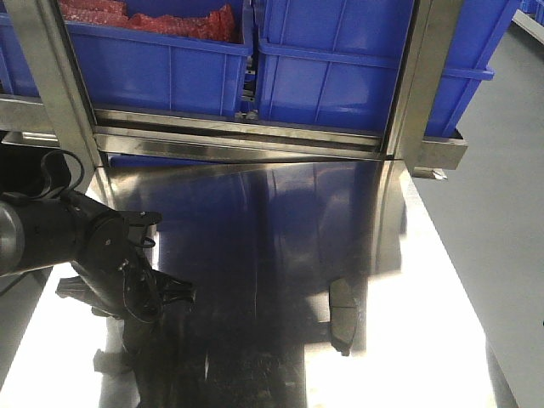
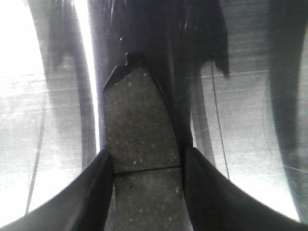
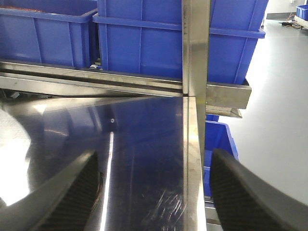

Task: Move and align brake pads A on conveyor
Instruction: 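Lift the grasped brake pad off the table with the left gripper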

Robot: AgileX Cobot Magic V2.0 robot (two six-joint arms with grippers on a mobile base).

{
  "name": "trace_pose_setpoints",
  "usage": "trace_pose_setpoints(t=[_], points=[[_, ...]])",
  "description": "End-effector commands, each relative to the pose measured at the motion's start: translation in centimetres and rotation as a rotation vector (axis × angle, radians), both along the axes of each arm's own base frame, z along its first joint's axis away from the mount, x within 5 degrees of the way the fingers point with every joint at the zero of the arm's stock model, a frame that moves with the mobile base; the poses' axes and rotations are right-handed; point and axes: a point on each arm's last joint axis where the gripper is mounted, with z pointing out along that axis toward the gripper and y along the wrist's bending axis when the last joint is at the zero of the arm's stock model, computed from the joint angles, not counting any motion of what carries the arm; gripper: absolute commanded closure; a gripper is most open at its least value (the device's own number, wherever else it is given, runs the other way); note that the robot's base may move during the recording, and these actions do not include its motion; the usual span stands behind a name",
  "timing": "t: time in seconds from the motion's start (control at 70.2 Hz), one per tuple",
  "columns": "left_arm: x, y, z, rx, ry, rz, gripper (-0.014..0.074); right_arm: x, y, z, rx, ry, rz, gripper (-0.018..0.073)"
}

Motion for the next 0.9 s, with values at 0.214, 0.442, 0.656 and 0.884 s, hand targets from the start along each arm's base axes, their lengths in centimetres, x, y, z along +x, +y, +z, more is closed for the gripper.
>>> trace_pose_setpoints(t=[0.214,0.442,0.656,0.884], points=[[0.2,0.0,2.6,-0.021,-0.105,-0.024,0.0605,0.1,-0.1,1.4,0.005,-0.089,-0.012,0.0090],[-1.0,0.9,6.6,-0.011,-0.199,-0.050,0.0605,0.1,-0.1,1.4,0.005,-0.089,-0.012,0.0090],[-3.7,2.3,10.5,-0.036,-0.309,-0.070,0.0605,0.1,-0.1,1.4,0.005,-0.089,-0.012,0.0090],[-8.2,4.3,13.0,-0.081,-0.415,-0.065,0.0605,0.1,-0.1,1.4,0.005,-0.089,-0.012,0.0090]])
